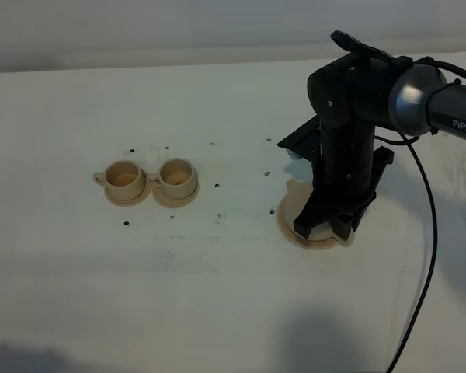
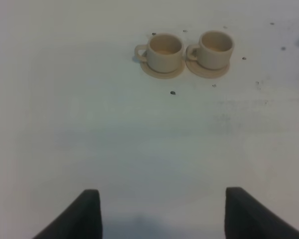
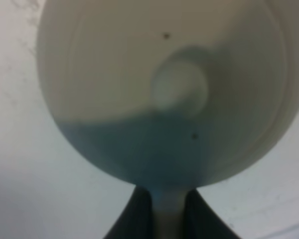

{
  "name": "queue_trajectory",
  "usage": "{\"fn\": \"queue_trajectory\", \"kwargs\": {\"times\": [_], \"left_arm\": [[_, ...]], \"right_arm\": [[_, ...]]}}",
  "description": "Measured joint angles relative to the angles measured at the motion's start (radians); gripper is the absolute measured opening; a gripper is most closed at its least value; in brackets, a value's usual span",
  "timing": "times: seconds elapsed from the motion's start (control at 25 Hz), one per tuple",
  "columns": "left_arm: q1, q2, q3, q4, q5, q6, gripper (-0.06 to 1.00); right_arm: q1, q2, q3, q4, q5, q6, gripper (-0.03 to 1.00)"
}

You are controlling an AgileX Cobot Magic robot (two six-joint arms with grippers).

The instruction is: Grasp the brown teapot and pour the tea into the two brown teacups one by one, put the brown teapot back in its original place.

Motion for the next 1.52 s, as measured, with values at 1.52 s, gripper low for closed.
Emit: {"fn": "queue_trajectory", "kwargs": {"times": [1.52], "left_arm": [[0.000, 0.000, 0.000, 0.000, 0.000, 0.000, 0.51]], "right_arm": [[0.018, 0.035, 0.000, -0.120, -0.003, -0.085, 0.34]]}}
